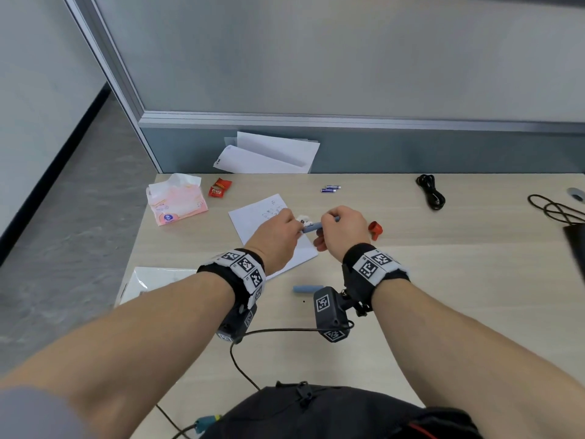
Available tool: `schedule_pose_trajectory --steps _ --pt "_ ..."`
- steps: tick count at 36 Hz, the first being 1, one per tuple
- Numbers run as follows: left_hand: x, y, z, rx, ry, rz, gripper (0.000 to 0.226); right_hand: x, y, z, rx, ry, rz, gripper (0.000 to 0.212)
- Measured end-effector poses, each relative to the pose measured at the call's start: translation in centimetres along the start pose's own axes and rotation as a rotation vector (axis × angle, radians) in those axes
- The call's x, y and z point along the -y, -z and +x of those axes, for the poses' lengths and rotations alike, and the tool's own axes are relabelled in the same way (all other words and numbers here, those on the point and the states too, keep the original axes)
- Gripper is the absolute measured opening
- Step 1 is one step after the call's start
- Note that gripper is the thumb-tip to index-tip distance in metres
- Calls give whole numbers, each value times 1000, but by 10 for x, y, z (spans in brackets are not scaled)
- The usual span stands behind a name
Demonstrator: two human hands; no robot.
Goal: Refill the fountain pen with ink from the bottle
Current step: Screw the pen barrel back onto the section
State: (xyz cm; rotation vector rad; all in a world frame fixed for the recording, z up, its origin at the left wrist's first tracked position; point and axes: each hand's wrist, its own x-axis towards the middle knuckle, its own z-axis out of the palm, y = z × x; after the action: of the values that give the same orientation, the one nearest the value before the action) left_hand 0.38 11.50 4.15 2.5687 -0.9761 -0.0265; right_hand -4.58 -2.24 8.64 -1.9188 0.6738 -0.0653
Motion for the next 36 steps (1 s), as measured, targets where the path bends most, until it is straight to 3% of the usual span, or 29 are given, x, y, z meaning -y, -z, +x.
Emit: schedule_pose_trajectory --steps 9,13,15,18,22,30,36 --pt "31 4 -16 10 140 109 20 4 -6 2 -24 13 8 17" --pt "44 15 -22 -94 223 64 23 7 -6 5 -36 14 9 17" --pt "36 23 -23 -184 126 34 17 8 -7 6 -34 12 2 17" --pt "11 25 -16 -190 -33 -23 21 5 -3 4 -41 12 -19 17" --pt "-8 9 -8 -114 -76 -67 30 2 2 2 -46 9 -11 17" --pt "0 14 -2 -101 -117 94 16 7 3 2 4 -25 77 18" --pt "10 19 -5 -132 -49 138 11 15 -6 4 36 -33 83 19"
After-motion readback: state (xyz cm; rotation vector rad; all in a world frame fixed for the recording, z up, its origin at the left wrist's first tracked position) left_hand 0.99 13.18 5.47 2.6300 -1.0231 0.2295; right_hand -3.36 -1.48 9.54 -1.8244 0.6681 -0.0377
